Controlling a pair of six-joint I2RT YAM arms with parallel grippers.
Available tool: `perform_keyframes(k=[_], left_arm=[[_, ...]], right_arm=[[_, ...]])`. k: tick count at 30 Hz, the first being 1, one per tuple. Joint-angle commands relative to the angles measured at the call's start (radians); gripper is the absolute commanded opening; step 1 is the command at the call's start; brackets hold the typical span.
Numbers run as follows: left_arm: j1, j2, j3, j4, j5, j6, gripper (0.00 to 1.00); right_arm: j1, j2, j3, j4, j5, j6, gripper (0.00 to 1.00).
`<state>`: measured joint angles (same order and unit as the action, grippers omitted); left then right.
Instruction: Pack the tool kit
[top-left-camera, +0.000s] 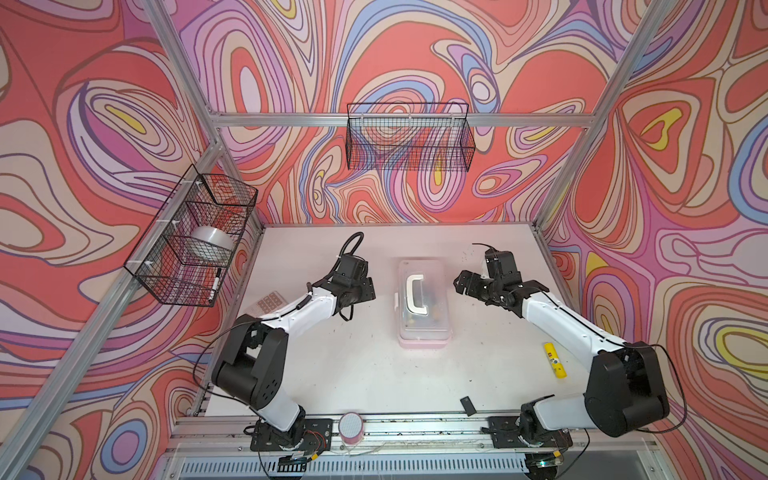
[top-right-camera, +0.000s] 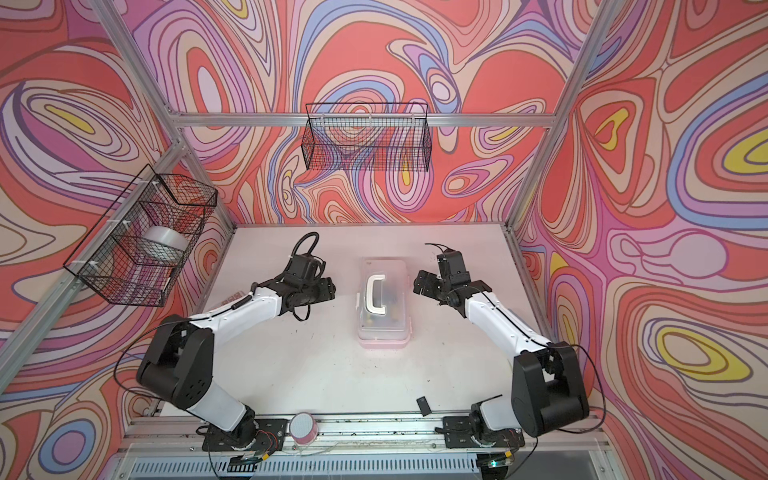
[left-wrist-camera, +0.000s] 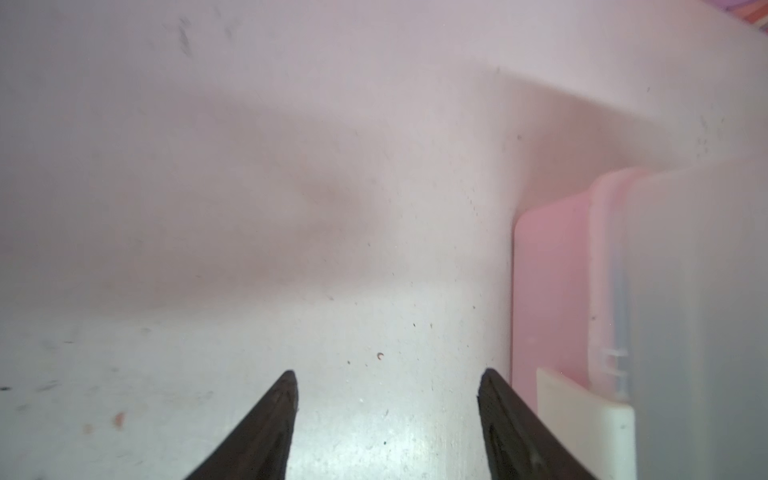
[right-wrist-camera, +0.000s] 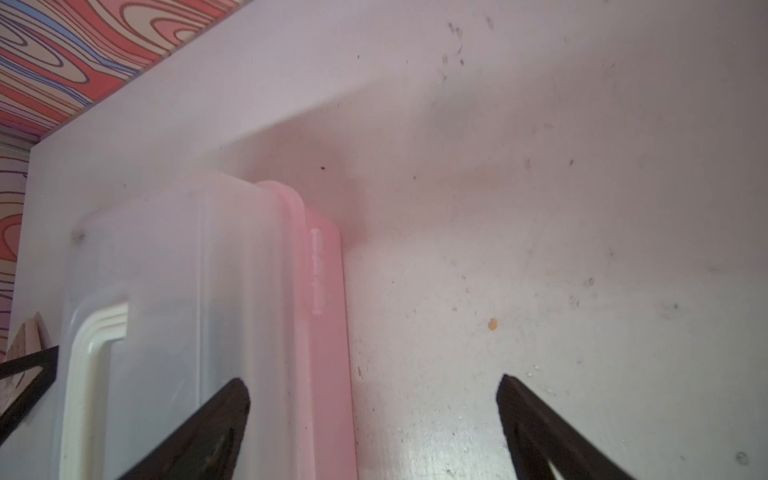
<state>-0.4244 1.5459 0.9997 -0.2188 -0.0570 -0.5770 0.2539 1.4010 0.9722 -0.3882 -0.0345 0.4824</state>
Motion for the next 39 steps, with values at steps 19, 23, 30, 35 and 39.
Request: perform_keyframes(k=[19,23,30,35,39], left_arm=[[0.025,-0.520,-0.657,0.728,-0.618,0.550,1.00],[0.158,-0.431,-0.658,0.719,-0.551,0.490,1.00],[0.267,-0.287,-0.789,1.103,-0.331,0.421,1.00],[0.362,-0.267,-0.752,1.040,-0.144,0.379,1.00],[0.366,-0.268,-0.756,1.062,-0.023,0.426,1.00]], right_arm=[[-0.025,0.170,-0.348,0.807,0.535,-0.447,0.99],[-0.039,0.266,-0.325,0.944,0.586,-0.485,0.98],[-0.093,0.292,-0.440,1.247,0.537,-0.509,0.98],[-0.171,0.273,-0.589,1.466,0.317,-0.469,0.98],[-0.187,0.311,-0.552,1.437,0.168,-0.508,0.98]])
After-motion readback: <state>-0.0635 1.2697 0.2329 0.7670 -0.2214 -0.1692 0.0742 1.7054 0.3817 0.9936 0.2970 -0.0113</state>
